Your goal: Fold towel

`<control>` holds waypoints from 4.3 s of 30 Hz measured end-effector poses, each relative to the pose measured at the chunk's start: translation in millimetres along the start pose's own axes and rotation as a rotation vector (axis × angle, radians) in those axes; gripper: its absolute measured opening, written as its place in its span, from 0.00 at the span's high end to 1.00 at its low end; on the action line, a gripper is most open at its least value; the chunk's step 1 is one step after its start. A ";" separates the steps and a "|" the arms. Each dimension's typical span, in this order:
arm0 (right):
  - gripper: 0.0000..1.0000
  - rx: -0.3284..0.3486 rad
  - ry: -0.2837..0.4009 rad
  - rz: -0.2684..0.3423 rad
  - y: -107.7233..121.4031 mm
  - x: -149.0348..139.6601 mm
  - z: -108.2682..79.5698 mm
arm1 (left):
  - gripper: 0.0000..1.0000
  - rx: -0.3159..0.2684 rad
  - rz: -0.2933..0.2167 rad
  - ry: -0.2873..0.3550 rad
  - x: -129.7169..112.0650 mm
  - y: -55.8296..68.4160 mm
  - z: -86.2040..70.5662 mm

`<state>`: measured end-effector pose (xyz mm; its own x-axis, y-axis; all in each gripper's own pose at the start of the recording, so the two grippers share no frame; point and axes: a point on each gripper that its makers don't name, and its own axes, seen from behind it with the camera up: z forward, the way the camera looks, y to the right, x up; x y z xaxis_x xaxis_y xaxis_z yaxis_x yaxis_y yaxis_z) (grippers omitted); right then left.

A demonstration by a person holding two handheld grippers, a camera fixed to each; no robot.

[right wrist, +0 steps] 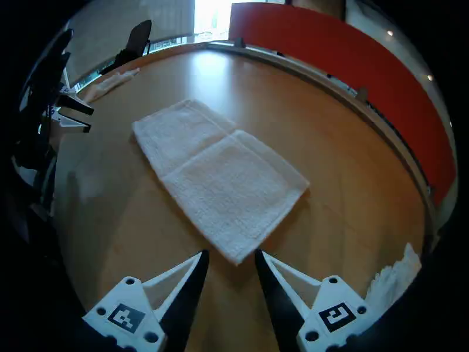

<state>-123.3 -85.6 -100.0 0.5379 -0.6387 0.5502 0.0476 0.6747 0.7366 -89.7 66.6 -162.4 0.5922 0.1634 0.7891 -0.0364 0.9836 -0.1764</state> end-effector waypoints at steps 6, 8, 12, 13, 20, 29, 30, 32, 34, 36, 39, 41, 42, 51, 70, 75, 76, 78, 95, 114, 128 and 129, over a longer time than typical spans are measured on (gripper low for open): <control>0.46 0.000 -0.010 -0.006 1.4 -2.6 1.5 | 0.09 0.006 -0.007 -0.004 -4.3 -1.7 -0.9; 0.52 0.003 -0.011 -0.005 1.7 -2.9 2.1 | 0.09 0.006 -0.009 -0.005 -5.2 -2.1 -1.2; 0.68 0.004 -0.013 0.001 4.0 -4.4 3.2 | 0.09 0.008 -0.012 -0.007 -6.5 -3.9 -1.4; 0.70 0.005 -0.012 0.002 4.0 -4.5 3.1 | 0.09 0.008 -0.012 -0.007 -6.5 -4.2 -1.5; 0.93 0.010 -0.007 -0.002 3.7 -4.0 2.4 | 0.09 0.010 -0.012 -0.007 -6.5 -7.0 -1.1; 0.96 0.013 0.023 0.001 1.1 10.8 0.7 | 0.09 0.010 -0.014 -0.006 -4.6 -9.4 0.2; 0.96 0.012 0.025 0.002 1.2 12.2 0.5 | 0.09 0.010 -0.013 -0.006 -4.3 -9.8 0.3; 0.96 0.012 0.030 0.004 1.2 14.6 0.2 | 0.09 0.010 -0.011 -0.005 -3.7 -10.5 0.4; 0.96 0.008 0.034 0.006 2.0 16.8 -1.0 | 0.09 0.010 -0.010 -0.005 -3.4 -11.0 0.4; 0.96 0.004 0.039 0.006 3.2 19.3 -2.8 | 0.09 0.007 -0.010 -0.005 -3.0 -11.1 0.5; 0.96 -0.003 0.047 0.007 5.5 23.8 -6.8 | 0.09 0.001 -0.012 -0.004 -2.2 -10.6 0.7; 0.96 -0.007 0.052 0.006 7.0 26.9 -9.9 | 0.09 -0.003 -0.014 -0.003 -1.5 -10.1 1.0; 0.96 -0.010 0.056 0.004 8.1 29.3 -11.9 | 0.09 -0.004 -0.014 -0.001 -0.9 -10.0 1.0; 0.96 -0.034 0.106 -0.016 15.1 57.6 -32.1 | 0.09 -0.008 -0.016 0.012 4.5 -10.2 -0.2; 0.96 -0.070 0.158 -0.064 28.1 91.7 -61.2 | 0.09 0.016 -0.066 0.081 9.4 -23.3 -17.2; 0.96 -0.076 0.166 -0.084 32.1 99.8 -68.8 | 0.09 0.019 -0.081 0.105 11.0 -26.4 -23.7; 0.96 -0.076 0.167 -0.088 32.7 101.1 -70.1 | 0.09 0.020 -0.083 0.109 11.2 -27.2 -25.0; 0.96 -0.077 0.168 -0.098 33.1 103.6 -72.2 | 0.09 0.022 -0.088 0.117 11.2 -28.7 -27.4; 0.96 -0.003 0.192 -0.175 -0.8 144.6 -55.8 | 0.09 0.070 -0.122 0.173 9.1 -46.4 -46.4; 0.96 0.163 0.176 -0.268 -77.0 185.9 1.2 | 0.09 0.125 -0.183 0.186 -6.8 -70.5 -71.1; 0.96 0.211 0.128 -0.286 -97.5 180.0 29.8 | 0.09 0.158 -0.210 0.172 -19.4 -88.2 -75.2; 0.96 0.211 0.127 -0.287 -97.2 180.1 29.7 | 0.09 0.158 -0.209 0.171 -19.3 -88.4 -74.7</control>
<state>-56.1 -277.2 -60.8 0.6288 -0.7304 0.2666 0.0438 0.3756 0.9257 -37.8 -29.2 -206.0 0.7265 -0.0460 0.6856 -0.0163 0.9963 0.0841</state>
